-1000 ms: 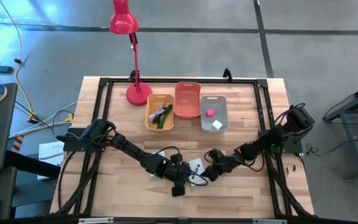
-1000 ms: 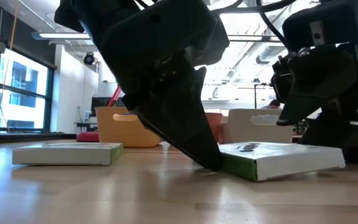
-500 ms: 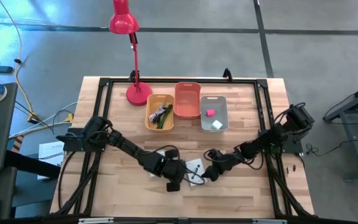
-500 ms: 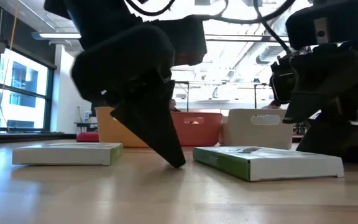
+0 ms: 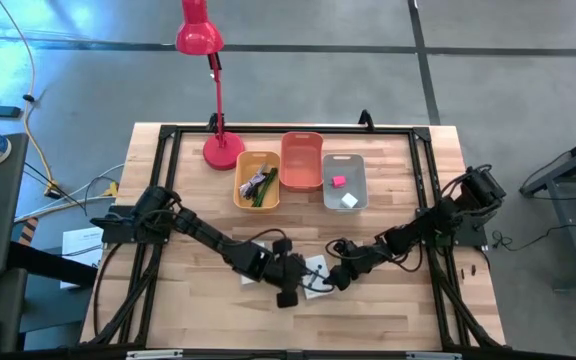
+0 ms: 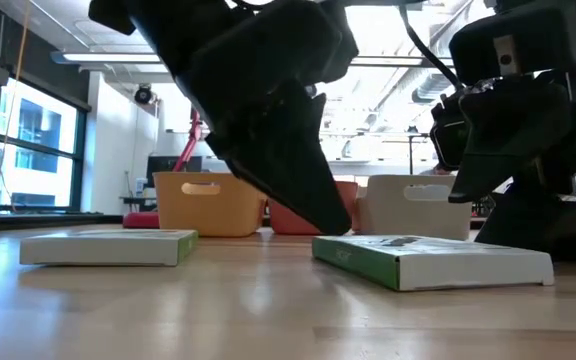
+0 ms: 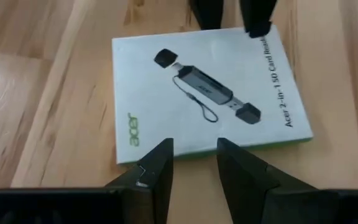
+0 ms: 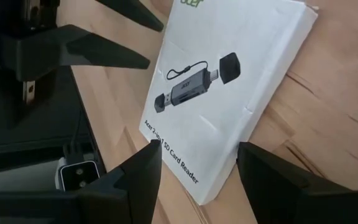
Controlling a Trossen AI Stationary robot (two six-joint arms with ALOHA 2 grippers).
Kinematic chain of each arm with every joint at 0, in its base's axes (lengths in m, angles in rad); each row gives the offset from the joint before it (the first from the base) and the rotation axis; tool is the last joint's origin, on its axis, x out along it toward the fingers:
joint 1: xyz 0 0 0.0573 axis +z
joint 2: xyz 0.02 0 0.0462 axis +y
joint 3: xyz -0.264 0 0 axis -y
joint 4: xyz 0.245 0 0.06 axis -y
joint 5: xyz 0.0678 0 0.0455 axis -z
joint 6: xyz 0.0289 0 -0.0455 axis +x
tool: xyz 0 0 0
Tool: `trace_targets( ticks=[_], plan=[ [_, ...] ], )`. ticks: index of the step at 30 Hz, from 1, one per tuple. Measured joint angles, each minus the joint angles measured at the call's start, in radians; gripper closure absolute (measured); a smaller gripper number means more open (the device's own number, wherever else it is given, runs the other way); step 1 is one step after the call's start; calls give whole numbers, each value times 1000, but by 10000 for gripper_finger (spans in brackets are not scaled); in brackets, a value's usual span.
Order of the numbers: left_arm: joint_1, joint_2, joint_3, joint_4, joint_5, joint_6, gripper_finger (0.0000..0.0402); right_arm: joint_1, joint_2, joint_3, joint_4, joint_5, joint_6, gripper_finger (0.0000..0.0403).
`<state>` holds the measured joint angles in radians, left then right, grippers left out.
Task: Pick and place items into bin
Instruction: Put the right white card reader box into the orange bin
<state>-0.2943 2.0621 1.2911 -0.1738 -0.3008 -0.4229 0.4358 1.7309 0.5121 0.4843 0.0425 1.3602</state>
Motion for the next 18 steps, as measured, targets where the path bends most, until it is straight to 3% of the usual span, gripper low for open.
trace_targets(
  ticks=[18],
  plan=[
    [0,28,6,22,53,-5,291,-3,1,-3,16,10,-21,204]
  ],
)
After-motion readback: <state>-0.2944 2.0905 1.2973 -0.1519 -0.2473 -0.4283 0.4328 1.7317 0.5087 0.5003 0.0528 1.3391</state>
